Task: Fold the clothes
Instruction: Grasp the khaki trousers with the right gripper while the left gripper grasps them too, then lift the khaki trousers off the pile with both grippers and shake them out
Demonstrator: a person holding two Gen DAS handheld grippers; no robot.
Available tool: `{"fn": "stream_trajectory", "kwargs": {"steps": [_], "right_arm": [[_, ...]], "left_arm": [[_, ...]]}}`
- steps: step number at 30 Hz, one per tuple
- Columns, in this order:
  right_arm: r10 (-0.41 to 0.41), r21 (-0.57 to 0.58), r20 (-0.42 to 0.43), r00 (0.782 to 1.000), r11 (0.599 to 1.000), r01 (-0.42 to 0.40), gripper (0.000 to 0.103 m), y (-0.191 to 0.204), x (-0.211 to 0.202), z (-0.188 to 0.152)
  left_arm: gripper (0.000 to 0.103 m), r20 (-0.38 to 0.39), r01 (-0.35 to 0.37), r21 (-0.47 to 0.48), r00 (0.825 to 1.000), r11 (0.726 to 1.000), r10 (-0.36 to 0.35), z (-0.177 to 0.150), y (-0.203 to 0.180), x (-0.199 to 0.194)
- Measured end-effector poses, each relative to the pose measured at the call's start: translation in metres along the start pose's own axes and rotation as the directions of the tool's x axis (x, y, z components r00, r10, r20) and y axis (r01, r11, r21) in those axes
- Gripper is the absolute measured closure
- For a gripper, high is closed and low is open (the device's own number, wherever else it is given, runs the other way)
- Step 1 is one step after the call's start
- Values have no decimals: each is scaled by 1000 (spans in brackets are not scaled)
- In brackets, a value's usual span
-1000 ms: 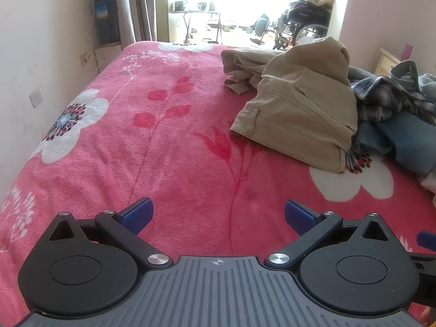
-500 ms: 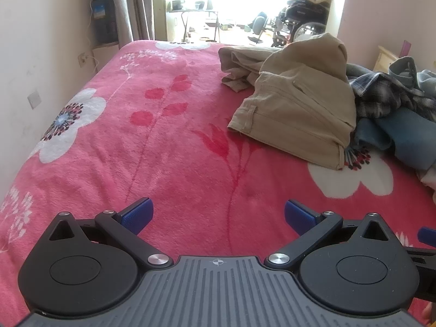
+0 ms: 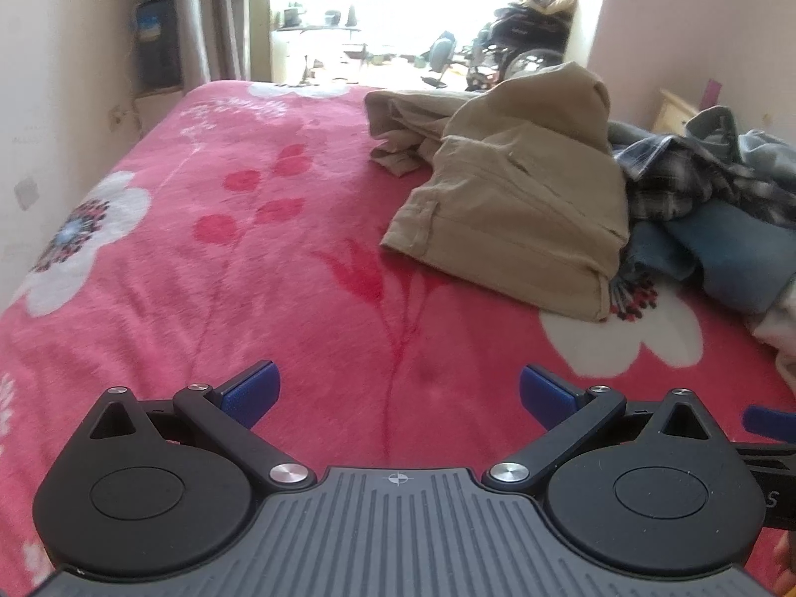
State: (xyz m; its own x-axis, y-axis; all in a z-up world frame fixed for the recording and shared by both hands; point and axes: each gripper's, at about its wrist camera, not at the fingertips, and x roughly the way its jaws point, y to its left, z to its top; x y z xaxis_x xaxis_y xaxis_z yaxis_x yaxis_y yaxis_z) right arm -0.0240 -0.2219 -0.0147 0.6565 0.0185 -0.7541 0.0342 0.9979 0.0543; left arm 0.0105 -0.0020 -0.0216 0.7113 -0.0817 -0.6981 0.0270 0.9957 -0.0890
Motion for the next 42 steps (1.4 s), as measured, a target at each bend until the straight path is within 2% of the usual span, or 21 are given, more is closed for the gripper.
{"fn": "stream_trajectory", "kwargs": {"steps": [3,6,9,12,14,17,19,20,22,23,24,25,27,28,30,33,35,39,42], "right_arm": [[23,-90,77,997,996,-16,0,-2,5,3],[52,-184,151,987,983,-23,1,-4,10,6],[81,-328,209,974,945,-8,4,3,24,12],[116,-435,225,967,900,-7,12,14,46,22],[136,-494,230,964,870,-5,21,23,61,27],[155,-583,232,960,812,9,29,37,83,29],[153,-629,199,968,777,7,33,45,100,27],[148,-648,183,972,761,6,38,48,108,25],[127,-663,204,971,747,42,41,50,117,22],[114,-665,223,968,744,66,49,51,119,21],[100,-658,235,967,748,83,56,50,120,22],[93,-646,240,966,758,87,72,48,119,24],[81,-623,253,964,776,98,82,44,116,27],[80,-616,272,959,780,109,91,44,111,28],[79,-596,320,944,791,136,92,40,98,31],[73,-564,402,913,805,184,93,32,80,36],[72,-551,439,896,809,205,94,28,72,42],[80,-507,484,871,837,205,94,21,63,70],[103,-466,509,854,868,173,95,17,47,85]], "left_arm": [[0,18,43,13,999,999,-43,8,4,13],[0,28,43,33,999,999,-44,19,8,33],[3,38,39,64,998,997,-42,30,11,53],[8,56,54,112,997,992,-60,40,11,73],[19,57,70,153,995,986,-79,44,9,86],[36,37,84,193,995,978,-93,45,5,101],[48,27,88,209,995,974,-96,43,2,109],[50,24,91,216,995,972,-98,41,0,112],[64,22,92,229,995,969,-100,39,-2,115],[65,22,90,232,995,969,-97,37,-3,116],[66,21,87,235,995,968,-95,36,-3,117],[66,21,85,238,995,968,-93,35,-4,118],[66,31,90,235,995,968,-100,35,-3,115],[66,36,95,234,994,968,-106,35,-3,113],[64,48,108,232,991,967,-123,35,-3,108],[53,67,138,244,985,960,-158,34,-8,103],[50,82,147,248,982,957,-172,34,-12,101],[45,77,159,227,981,961,-180,38,-18,104],[31,88,178,183,977,967,-197,45,-19,101]]}}
